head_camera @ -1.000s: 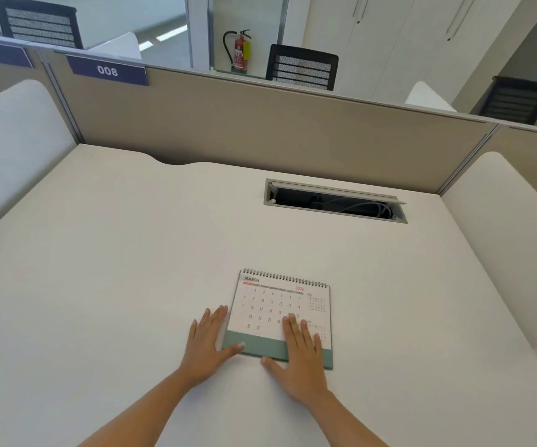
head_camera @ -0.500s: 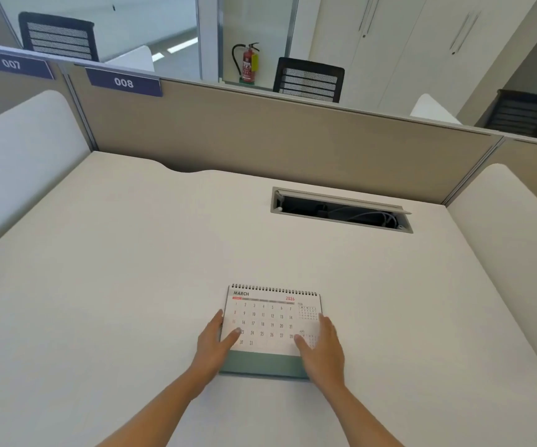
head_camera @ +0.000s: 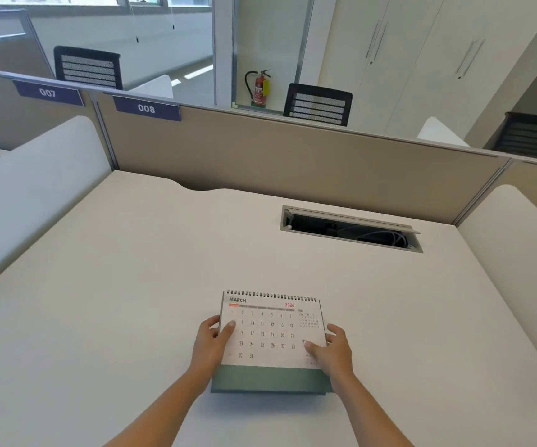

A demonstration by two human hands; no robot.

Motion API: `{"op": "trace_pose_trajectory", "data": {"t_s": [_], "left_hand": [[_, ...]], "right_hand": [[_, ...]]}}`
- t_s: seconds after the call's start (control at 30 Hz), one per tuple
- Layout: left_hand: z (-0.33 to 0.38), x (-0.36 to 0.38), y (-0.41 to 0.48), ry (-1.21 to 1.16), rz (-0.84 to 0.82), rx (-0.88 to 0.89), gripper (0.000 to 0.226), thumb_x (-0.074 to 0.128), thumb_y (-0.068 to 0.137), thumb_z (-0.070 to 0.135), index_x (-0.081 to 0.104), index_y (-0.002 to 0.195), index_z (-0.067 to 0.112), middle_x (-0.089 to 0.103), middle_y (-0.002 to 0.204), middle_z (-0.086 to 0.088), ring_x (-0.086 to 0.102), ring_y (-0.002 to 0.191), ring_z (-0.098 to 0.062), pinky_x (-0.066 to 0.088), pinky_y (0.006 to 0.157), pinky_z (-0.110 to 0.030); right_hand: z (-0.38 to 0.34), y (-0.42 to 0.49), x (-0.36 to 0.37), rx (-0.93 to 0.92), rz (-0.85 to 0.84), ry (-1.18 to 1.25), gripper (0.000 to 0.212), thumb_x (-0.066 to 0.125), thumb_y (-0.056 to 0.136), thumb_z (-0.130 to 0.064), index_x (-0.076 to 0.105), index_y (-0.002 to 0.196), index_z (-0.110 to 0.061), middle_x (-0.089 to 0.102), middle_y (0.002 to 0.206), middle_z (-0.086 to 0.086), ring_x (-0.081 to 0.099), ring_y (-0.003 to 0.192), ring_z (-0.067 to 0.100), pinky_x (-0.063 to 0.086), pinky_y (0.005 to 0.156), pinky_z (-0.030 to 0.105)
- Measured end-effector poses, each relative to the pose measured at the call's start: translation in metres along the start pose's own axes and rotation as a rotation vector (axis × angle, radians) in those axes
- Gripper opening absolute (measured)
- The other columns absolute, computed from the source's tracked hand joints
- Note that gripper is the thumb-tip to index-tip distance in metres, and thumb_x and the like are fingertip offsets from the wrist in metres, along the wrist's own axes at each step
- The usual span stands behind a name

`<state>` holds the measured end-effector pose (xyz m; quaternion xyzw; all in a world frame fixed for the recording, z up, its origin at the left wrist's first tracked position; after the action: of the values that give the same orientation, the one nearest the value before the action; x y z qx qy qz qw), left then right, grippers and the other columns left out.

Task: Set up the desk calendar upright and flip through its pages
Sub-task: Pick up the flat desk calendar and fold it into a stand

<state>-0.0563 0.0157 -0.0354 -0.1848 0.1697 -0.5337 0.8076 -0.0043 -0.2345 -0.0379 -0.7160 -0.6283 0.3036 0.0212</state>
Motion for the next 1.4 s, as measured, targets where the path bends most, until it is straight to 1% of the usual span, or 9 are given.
{"op": "trace_pose_trajectory", "data": {"t_s": [0.17, 0.4, 0.53, 0.63, 0.73, 0.83, 1.1, 1.33, 1.4], "left_hand": [[0.029, -0.012, -0.001, -0.020, 0.099, 0.097, 0.042, 0.046, 0.093, 0.054, 0.042, 0.122, 0.024, 0.068, 0.101, 0.001, 0.069, 0.088, -0.019, 0.055, 0.067, -0.037], [0.061, -0.027, -0.011, -0.055, 0.180, 0.182, 0.059, 0.020, 0.088, 0.074, 0.061, 0.108, 0.037, 0.067, 0.111, 0.003, 0.056, 0.112, -0.026, 0.043, 0.100, -0.047], [0.070, -0.031, -0.020, 0.015, 0.221, 0.185, 0.042, 0.020, 0.089, 0.073, 0.057, 0.088, 0.052, 0.063, 0.094, 0.020, 0.055, 0.100, -0.019, 0.037, 0.086, -0.032], [0.064, -0.032, -0.023, 0.029, 0.195, 0.264, 0.051, 0.025, 0.088, 0.073, 0.062, 0.103, 0.041, 0.068, 0.101, 0.014, 0.060, 0.099, -0.009, 0.043, 0.073, -0.023], [0.057, -0.030, -0.024, 0.072, 0.207, 0.292, 0.051, 0.024, 0.090, 0.071, 0.058, 0.108, 0.036, 0.069, 0.100, 0.012, 0.062, 0.096, -0.012, 0.045, 0.070, -0.026], [0.056, -0.027, -0.027, 0.089, 0.207, 0.289, 0.050, 0.022, 0.090, 0.071, 0.054, 0.102, 0.035, 0.069, 0.096, 0.010, 0.062, 0.091, -0.014, 0.045, 0.069, -0.029], [0.045, -0.011, -0.041, 0.109, 0.251, 0.295, 0.047, 0.016, 0.088, 0.070, 0.047, 0.101, 0.037, 0.068, 0.092, 0.014, 0.062, 0.083, -0.009, 0.043, 0.065, -0.026], [0.033, 0.023, -0.065, 0.022, 0.103, 0.282, 0.035, 0.024, 0.087, 0.067, 0.030, 0.122, 0.062, 0.049, 0.122, 0.032, 0.049, 0.106, 0.018, 0.036, 0.089, -0.016], [0.028, 0.032, -0.069, 0.054, 0.083, 0.302, 0.053, 0.023, 0.090, 0.068, 0.021, 0.141, 0.054, 0.038, 0.143, 0.027, 0.035, 0.134, 0.008, 0.024, 0.107, -0.020]], "right_hand": [[-0.038, 0.006, 0.007, -0.146, -0.104, -0.005, 0.049, 0.075, 0.075, 0.000, 0.053, 0.115, -0.018, 0.062, 0.109, 0.000, 0.064, 0.097, 0.022, 0.059, 0.075, 0.036], [-0.075, 0.013, 0.017, -0.376, -0.118, 0.006, 0.042, 0.067, 0.080, 0.005, 0.052, 0.095, -0.032, 0.064, 0.103, -0.010, 0.061, 0.099, 0.011, 0.051, 0.058, 0.012], [-0.078, 0.016, 0.023, -0.414, -0.151, 0.033, 0.050, 0.068, 0.081, 0.003, 0.052, 0.097, -0.041, 0.064, 0.104, -0.013, 0.060, 0.101, 0.010, 0.049, 0.068, 0.014], [-0.073, 0.017, 0.028, -0.403, -0.208, 0.043, 0.052, 0.070, 0.082, -0.001, 0.047, 0.101, -0.044, 0.059, 0.109, -0.019, 0.056, 0.103, 0.007, 0.047, 0.071, 0.011], [-0.075, 0.012, 0.037, -0.404, -0.237, 0.061, 0.060, 0.072, 0.082, -0.006, 0.037, 0.116, -0.042, 0.046, 0.119, -0.022, 0.048, 0.113, 0.005, 0.044, 0.078, 0.003], [-0.077, 0.003, 0.051, -0.406, -0.254, 0.041, 0.099, 0.075, 0.081, -0.011, 0.006, 0.149, -0.025, 0.021, 0.145, -0.012, 0.026, 0.134, 0.007, 0.029, 0.110, 0.024], [-0.050, -0.038, 0.097, -0.575, -0.414, -0.187, 0.132, 0.077, 0.066, -0.055, -0.032, 0.140, -0.043, -0.032, 0.153, -0.021, -0.017, 0.143, -0.003, 0.005, 0.119, 0.031], [-0.046, -0.053, 0.118, -0.533, -0.594, -0.154, 0.116, 0.065, 0.071, -0.071, -0.029, 0.137, -0.053, 0.014, 0.158, -0.022, 0.023, 0.135, -0.016, 0.027, 0.105, 0.006], [-0.049, -0.050, 0.115, -0.563, -0.583, -0.220, 0.109, 0.059, 0.077, -0.069, -0.029, 0.138, -0.052, 0.028, 0.155, -0.018, 0.040, 0.130, -0.008, 0.036, 0.107, 0.021]]}}
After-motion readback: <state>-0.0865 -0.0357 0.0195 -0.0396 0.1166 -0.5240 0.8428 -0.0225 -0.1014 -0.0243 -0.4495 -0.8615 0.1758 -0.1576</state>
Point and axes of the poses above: each hand's wrist, its own y-axis towards the middle knuckle, its own x-axis out of the palm, z = x × y, the point moved 2 cm from there along y, towards the middle knuckle
